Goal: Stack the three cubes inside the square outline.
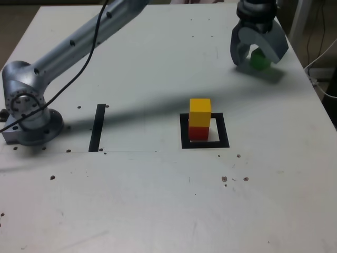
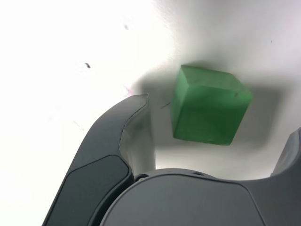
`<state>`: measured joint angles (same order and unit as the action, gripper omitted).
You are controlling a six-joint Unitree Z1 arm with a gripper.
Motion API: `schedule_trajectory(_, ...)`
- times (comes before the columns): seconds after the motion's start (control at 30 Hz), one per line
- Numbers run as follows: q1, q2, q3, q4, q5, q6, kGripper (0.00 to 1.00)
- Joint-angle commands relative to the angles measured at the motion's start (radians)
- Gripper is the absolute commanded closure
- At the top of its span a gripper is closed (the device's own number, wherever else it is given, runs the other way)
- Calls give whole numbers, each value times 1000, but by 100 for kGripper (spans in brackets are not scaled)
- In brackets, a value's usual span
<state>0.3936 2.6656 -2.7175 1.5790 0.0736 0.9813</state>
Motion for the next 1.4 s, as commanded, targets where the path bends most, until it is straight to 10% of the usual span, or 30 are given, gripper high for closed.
schedule_trajectory(0.0,-5,10,-92,20,2,0,9)
schedule_trajectory(0.43,-33,12,-101,18,44,-23,61)
schedule_trajectory(1.37,-50,2,-100,31,68,-33,64)
